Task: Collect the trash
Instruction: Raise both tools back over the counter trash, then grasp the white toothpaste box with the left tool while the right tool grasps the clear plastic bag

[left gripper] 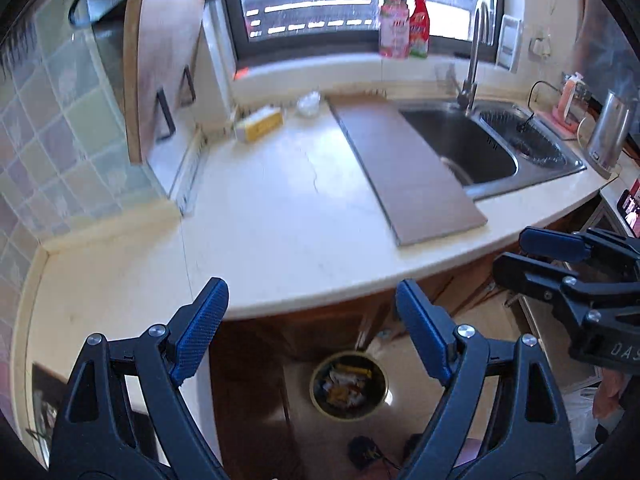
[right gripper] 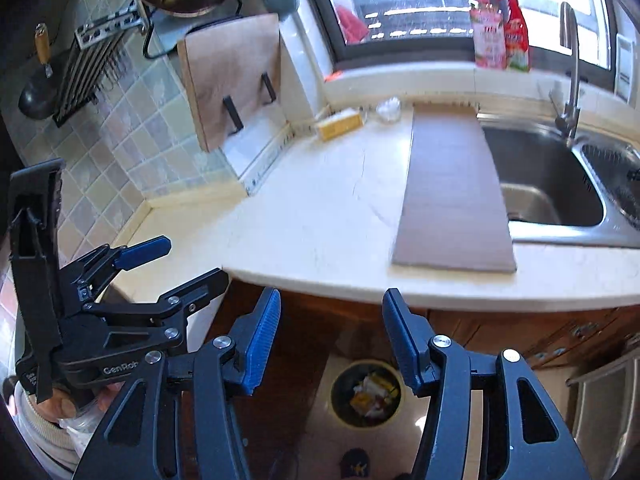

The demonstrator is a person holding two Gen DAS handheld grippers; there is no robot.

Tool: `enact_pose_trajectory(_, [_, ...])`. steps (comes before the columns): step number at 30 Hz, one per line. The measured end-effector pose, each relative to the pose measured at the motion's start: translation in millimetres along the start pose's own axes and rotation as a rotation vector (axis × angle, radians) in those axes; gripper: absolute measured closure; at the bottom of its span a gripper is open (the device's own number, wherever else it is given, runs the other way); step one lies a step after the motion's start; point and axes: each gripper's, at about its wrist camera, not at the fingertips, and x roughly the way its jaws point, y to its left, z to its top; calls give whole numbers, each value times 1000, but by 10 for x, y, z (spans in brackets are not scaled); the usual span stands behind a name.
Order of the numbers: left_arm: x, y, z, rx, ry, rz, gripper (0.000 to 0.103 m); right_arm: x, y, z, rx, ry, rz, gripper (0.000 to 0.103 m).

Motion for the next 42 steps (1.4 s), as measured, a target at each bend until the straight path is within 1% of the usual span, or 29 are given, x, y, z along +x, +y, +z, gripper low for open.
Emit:
enact_pose_trajectory(4, [-141,61,400,27,-57,9,19,-165,65,387,9,-57,-13,48])
enact_pose_trajectory(6, [-159,98,615,47,-80,21,19,-235,81,620,9,-78,-23,42])
enact_pose_trajectory(10, [-113,161,1003,61,-103,57,19,-294,25,1080,25,-104,-39,39])
enact_pose_trajectory(13, [65,202,1275,62,-89,86,19,-240,-118,1411,46,-114,-50,39])
enact_pose_trajectory(15, [257,257,1451,52,-73,92,19,-199,-249,1687,61,-117,-51,39])
enact_pose_trajectory(19, [755,381,1830,27,-25,95,19,29,-565,2307,74,-128,-33,36])
enact_pose_trajectory(21, [1048,451,2024,24,-4,112,19,188,-717,2592,69,-133,-21,32])
enact_pose_trajectory(23, [1394,543,2221,19,33,124,19,422,-881,2921,61,-127,-10,31])
enact_pose_trajectory(26, [1979,672,2505,7,112,115,19,863,-1112,3345,65,-85,9,30])
enact_pose_trajectory(30, [2716,798,2800,-14,179,122,19,1679,-1479,3849,90,9,40,30])
enact_pose_trajectory(33, [3277,888,2964,-26,220,122,19,2315,-1719,4126,92,66,56,30])
enact_pose_trajectory(37, [4039,1062,3129,-51,285,103,19,3123,-1911,4349,86,125,69,30])
enact_pose_trajectory(40, [4464,1184,3174,-74,320,94,19,3714,-1959,4445,62,157,78,30])
enact_pose_trajectory(42, [4692,1257,3176,-91,340,97,19,3999,-1938,4421,48,171,81,30])
